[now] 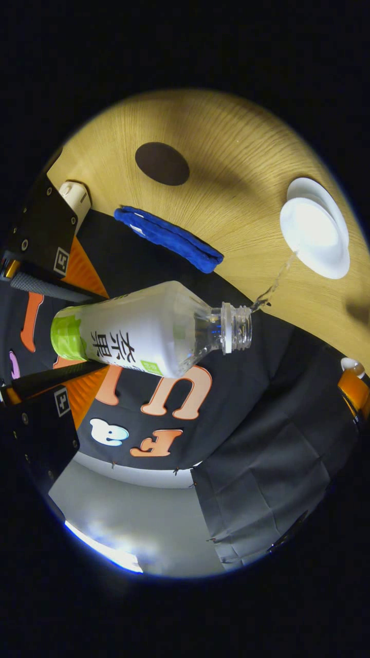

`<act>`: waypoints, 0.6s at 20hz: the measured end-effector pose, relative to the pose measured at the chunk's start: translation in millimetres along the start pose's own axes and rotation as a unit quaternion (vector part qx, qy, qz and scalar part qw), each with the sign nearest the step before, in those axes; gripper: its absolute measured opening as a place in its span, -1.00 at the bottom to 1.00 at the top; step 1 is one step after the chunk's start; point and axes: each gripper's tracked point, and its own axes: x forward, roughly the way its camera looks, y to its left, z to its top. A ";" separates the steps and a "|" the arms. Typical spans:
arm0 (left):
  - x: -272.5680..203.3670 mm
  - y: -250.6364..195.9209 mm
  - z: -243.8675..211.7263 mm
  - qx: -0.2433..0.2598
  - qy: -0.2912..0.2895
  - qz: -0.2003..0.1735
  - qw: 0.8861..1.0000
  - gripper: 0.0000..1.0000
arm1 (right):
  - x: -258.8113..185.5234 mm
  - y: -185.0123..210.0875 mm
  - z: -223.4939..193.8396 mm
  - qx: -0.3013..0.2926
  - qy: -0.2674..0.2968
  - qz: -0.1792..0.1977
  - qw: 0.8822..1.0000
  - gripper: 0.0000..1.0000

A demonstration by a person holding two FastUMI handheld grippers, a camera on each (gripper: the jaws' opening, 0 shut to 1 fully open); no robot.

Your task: Open the teacup lid with one hand, grasp the water bottle and pour water into the teacup with the other hand; after pouring, place the water bottle on the coaster and then close the teacup lid.

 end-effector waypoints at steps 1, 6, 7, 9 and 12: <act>0.5 0.5 -1.3 0.001 0.001 0.000 1.000 -0.31 | -1.2 -0.3 0.7 -0.004 -0.001 -0.005 1.000 0.27; -0.9 1.1 0.2 0.003 -0.001 -0.001 1.000 -0.31 | -1.9 -5.6 4.1 -0.028 -0.006 -0.028 0.999 0.27; -1.0 0.5 -0.6 0.004 -0.001 -0.001 1.000 -0.32 | -1.2 -6.9 6.2 -0.034 -0.009 -0.035 0.999 0.27; -1.1 0.4 -0.4 0.004 -0.001 -0.002 1.000 -0.31 | -2.4 -6.8 4.9 -0.041 -0.013 -0.038 0.998 0.27; -1.8 0.7 0.4 0.004 -0.002 -0.002 1.000 -0.33 | -0.1 -9.9 5.8 -0.047 -0.018 -0.040 0.998 0.27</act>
